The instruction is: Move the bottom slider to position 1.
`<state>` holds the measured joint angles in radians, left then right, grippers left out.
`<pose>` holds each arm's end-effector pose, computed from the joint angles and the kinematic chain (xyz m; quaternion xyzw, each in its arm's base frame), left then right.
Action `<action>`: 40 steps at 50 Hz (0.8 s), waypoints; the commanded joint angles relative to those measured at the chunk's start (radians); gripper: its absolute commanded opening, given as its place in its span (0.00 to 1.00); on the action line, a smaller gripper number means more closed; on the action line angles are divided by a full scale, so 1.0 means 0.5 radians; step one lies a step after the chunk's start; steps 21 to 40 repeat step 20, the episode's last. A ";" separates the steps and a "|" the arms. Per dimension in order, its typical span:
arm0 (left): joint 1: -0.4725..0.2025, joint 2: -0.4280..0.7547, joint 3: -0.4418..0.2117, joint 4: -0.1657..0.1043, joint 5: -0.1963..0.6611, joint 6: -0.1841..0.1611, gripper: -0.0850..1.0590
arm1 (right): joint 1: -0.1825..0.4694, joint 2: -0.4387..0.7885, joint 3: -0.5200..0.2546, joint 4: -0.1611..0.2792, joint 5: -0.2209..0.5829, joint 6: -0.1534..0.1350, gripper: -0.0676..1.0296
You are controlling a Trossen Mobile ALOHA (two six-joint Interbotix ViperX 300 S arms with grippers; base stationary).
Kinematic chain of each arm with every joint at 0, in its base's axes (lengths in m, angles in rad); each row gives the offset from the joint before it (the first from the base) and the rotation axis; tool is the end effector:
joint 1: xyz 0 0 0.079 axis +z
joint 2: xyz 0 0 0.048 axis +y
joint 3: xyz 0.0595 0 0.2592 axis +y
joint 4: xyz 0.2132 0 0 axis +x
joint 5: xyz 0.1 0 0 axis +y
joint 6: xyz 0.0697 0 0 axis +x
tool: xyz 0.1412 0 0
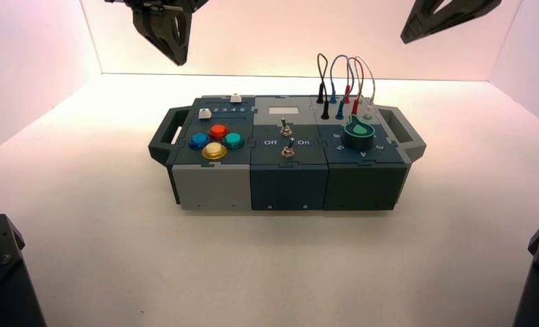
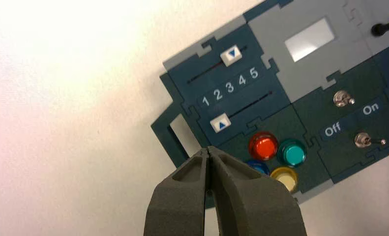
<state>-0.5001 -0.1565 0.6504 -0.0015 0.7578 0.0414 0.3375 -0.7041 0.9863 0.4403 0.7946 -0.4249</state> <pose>0.3161 -0.1730 0.0436 0.1605 0.5635 -0.2124 0.7821 0.2452 0.1540 0.1040 -0.0508 0.4757 0.3024 0.8244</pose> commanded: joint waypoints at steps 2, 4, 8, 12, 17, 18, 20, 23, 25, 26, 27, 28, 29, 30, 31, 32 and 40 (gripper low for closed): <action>0.012 -0.095 0.000 0.009 -0.031 0.028 0.05 | 0.006 -0.037 0.028 -0.009 -0.058 -0.021 0.04; 0.012 -0.104 0.003 0.009 -0.046 0.028 0.05 | 0.006 -0.058 0.049 -0.009 -0.074 -0.025 0.04; 0.012 -0.114 0.037 0.009 -0.104 0.028 0.05 | 0.006 -0.110 0.067 -0.009 -0.071 -0.021 0.04; 0.012 -0.117 0.046 0.009 -0.114 0.028 0.05 | 0.006 -0.166 0.077 -0.012 -0.071 -0.021 0.04; 0.015 -0.129 0.046 0.009 -0.117 0.028 0.05 | 0.006 -0.255 0.098 -0.018 -0.067 -0.025 0.04; 0.012 -0.135 0.046 0.009 -0.114 0.028 0.05 | 0.006 -0.270 0.098 -0.015 -0.067 -0.021 0.04; 0.012 -0.141 0.046 0.009 -0.117 0.028 0.05 | 0.006 -0.291 0.104 -0.018 -0.071 -0.021 0.04; 0.012 -0.141 0.046 0.009 -0.117 0.028 0.05 | 0.006 -0.291 0.104 -0.018 -0.071 -0.021 0.04; 0.012 -0.141 0.046 0.009 -0.117 0.028 0.05 | 0.006 -0.291 0.104 -0.018 -0.071 -0.021 0.04; 0.012 -0.141 0.046 0.009 -0.117 0.028 0.05 | 0.006 -0.291 0.104 -0.018 -0.071 -0.021 0.04; 0.012 -0.141 0.046 0.009 -0.117 0.028 0.05 | 0.006 -0.291 0.104 -0.018 -0.071 -0.021 0.04; 0.012 -0.141 0.046 0.009 -0.117 0.028 0.05 | 0.006 -0.291 0.104 -0.018 -0.071 -0.021 0.04; 0.012 -0.141 0.046 0.009 -0.117 0.028 0.05 | 0.006 -0.291 0.104 -0.018 -0.071 -0.021 0.04; 0.012 -0.141 0.046 0.009 -0.117 0.028 0.05 | 0.006 -0.291 0.104 -0.018 -0.071 -0.021 0.04; 0.012 -0.141 0.046 0.009 -0.117 0.028 0.05 | 0.006 -0.291 0.104 -0.018 -0.071 -0.021 0.04; 0.012 -0.141 0.046 0.009 -0.117 0.028 0.05 | 0.006 -0.291 0.104 -0.018 -0.071 -0.021 0.04; 0.012 -0.141 0.046 0.009 -0.117 0.028 0.05 | 0.006 -0.291 0.104 -0.018 -0.071 -0.021 0.04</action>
